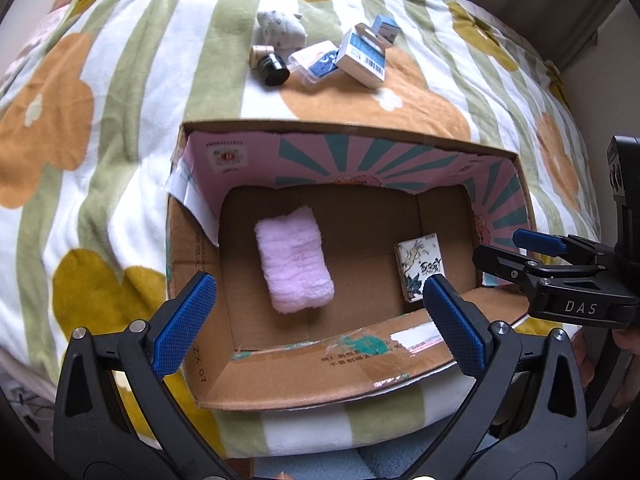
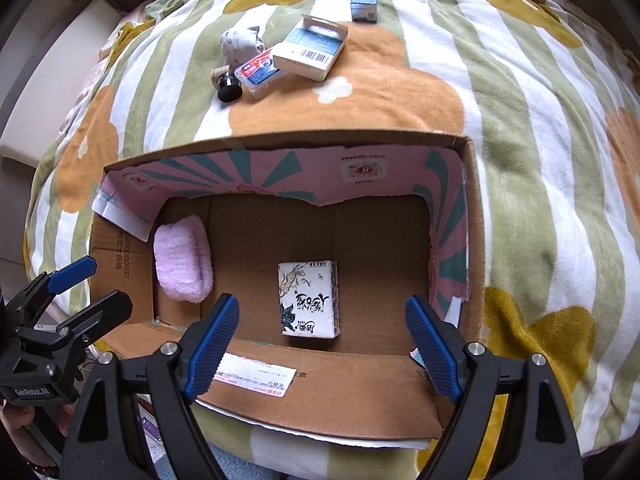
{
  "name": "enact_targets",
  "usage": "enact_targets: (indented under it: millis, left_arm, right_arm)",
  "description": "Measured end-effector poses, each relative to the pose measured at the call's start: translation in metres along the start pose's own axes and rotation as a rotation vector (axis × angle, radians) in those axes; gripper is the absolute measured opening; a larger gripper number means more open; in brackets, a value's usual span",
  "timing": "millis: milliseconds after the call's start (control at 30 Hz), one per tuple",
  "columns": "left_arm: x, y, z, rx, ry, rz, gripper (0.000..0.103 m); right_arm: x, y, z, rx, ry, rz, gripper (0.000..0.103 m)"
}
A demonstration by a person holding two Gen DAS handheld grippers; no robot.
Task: Organize objects
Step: 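Withdraw both tools from the box back toward the remaining items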
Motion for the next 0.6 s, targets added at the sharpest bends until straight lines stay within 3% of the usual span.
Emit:
enact_targets:
  millis: [600]
  left_arm:
    - [0.074,0.017,-0.015,-0.005,-0.055,0.069,0.103]
  right_arm:
    - [0.057,0.025,-0.007,0.015,-0.073,0.101,0.082]
Point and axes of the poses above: each gripper's, at about its wrist camera, not at the fingertips, and y roughly against the way its jaws point, z to its right, x to its top, the point moved 1 cm from there along -y, roughly the way its jaws point, and after that the axes turned 12 degrees about z, right-handed, at the moved point
